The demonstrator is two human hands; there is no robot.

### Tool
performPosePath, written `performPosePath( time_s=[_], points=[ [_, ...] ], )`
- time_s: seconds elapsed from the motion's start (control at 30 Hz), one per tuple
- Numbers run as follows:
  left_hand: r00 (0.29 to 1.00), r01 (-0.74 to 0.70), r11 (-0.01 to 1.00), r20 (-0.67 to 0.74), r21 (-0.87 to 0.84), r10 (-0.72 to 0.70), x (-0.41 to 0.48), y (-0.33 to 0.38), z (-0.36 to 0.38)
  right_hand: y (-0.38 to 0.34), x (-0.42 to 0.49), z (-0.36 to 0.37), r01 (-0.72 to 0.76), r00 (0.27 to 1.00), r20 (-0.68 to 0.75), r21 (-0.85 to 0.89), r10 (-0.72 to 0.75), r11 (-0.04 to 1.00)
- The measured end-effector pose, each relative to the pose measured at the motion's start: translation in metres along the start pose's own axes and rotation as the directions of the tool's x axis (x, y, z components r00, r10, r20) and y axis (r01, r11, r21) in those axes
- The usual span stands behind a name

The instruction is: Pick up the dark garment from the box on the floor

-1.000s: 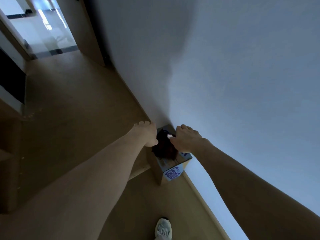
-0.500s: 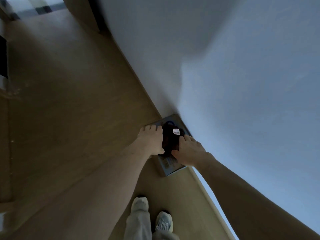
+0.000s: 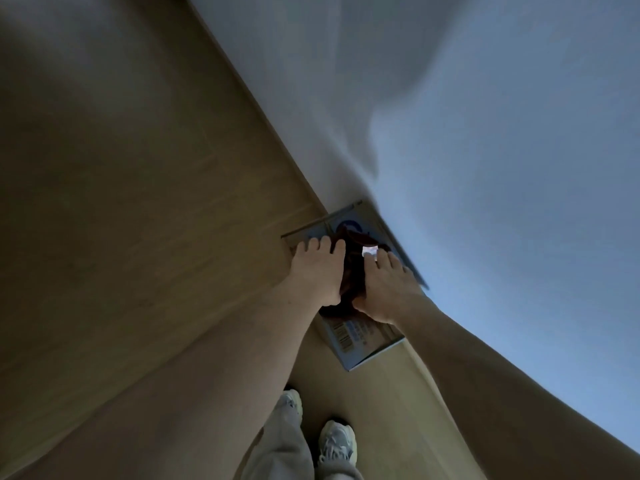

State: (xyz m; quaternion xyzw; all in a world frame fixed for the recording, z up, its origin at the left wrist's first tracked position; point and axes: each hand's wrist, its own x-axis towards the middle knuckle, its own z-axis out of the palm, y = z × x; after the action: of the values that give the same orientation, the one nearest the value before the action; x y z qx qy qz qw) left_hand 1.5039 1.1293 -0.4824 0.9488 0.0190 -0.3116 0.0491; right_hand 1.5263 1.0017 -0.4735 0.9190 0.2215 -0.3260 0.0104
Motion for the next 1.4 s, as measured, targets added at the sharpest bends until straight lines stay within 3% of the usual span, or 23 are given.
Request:
performPosePath(
  time_s=[0.47, 0.8, 1.13, 1.4],
  points=[
    [0.997, 0.019, 1.0, 0.072, -0.004, -0.019, 0.043, 0.008, 0.057, 0.0, 0.049, 0.053, -0.087, 0.996, 0.027, -0.007, 0.087, 0.996],
    [0.998, 0.067, 0.996, -0.024, 0.053, -0.066, 0.054, 0.014, 0.063, 0.003, 0.061, 0.07, -0.097, 0.992, -0.084, 0.018, 0.099, 0.995],
    [0.989, 0.126, 0.989, -0.07, -0.079, -0.132, 0.04, 0.01, 0.043, -0.008, 0.053, 0.042, -0.065, 0.98, -0.187, 0.015, 0.067, 0.998],
    [0.969, 0.152, 0.987, -0.189, -0.059, -0.16, -0.011, -0.007, -0.022, -0.039, 0.015, -0.029, -0.015, 0.97, -0.244, -0.081, -0.005, 0.997]
  ],
)
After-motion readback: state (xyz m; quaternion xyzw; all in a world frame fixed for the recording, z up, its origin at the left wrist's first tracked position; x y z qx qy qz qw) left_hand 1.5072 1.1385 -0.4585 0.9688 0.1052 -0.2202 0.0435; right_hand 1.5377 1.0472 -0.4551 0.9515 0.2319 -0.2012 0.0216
